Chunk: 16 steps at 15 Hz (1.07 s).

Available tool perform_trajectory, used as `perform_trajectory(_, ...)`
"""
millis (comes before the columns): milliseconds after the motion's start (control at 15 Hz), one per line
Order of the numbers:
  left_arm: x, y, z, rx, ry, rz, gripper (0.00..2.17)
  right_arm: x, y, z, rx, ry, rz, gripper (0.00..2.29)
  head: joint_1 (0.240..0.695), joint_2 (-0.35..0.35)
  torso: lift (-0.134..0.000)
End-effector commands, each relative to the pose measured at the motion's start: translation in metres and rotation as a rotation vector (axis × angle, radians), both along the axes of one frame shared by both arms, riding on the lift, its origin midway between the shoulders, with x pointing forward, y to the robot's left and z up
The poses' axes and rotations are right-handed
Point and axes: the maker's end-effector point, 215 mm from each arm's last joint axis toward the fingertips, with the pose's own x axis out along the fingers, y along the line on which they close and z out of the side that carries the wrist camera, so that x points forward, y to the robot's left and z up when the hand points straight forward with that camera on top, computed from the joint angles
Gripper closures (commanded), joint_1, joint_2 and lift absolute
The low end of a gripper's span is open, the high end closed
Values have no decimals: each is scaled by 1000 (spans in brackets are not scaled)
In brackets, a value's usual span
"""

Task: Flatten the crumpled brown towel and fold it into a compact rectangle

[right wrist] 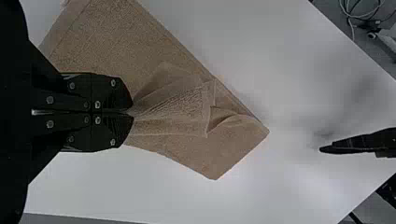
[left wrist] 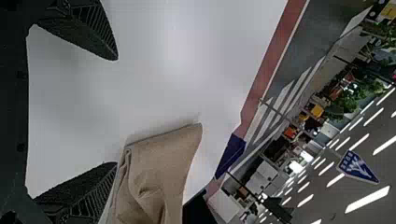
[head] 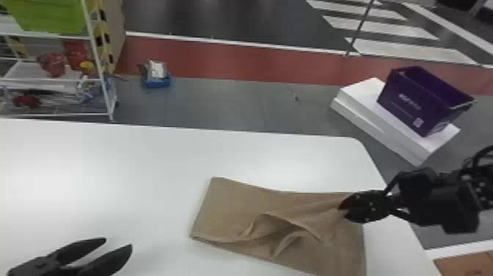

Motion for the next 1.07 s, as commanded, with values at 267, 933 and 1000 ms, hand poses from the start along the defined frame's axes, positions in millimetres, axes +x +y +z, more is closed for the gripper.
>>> perform_trajectory(267, 1, -1, -1, 0, 4, 0, 80, 12, -4, 38, 64, -78, -14, 1291, 695, -255, -124)
perform_trajectory(933, 2, -9, -9, -6, 17, -12, 80, -26, -61, -51, -88, 67, -28, 1288, 695, -334, -124)
perform_trajectory(1000, 2, -11, -8, -7, 15, -16, 80, -30, -68, -62, -109, 91, -31, 1285, 695, -342, -124)
